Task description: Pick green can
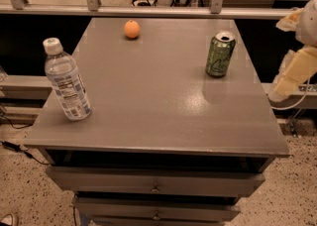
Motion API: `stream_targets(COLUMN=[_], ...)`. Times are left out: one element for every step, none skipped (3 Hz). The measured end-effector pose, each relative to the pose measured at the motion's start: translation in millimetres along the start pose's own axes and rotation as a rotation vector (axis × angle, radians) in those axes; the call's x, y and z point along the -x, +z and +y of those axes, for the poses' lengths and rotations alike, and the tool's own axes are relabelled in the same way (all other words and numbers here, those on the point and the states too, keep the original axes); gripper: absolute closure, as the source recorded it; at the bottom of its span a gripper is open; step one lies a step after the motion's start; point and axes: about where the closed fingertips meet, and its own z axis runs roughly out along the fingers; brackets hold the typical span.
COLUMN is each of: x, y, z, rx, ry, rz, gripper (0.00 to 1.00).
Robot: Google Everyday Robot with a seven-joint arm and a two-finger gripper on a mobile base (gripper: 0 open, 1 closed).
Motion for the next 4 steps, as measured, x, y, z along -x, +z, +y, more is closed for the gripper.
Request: stream_targets(x=[-10,-8,7,23], y=[26,55,82,104], z=[-39,-66,-84,-95], rx=[-0.022,-0.033,-0.028,-0.033], ry=[0.071,0.115,0.127,0.134], rz=[-0.128,-0.251,-0.367,-0.448], gripper=[0.0,0.0,0.0,0.0])
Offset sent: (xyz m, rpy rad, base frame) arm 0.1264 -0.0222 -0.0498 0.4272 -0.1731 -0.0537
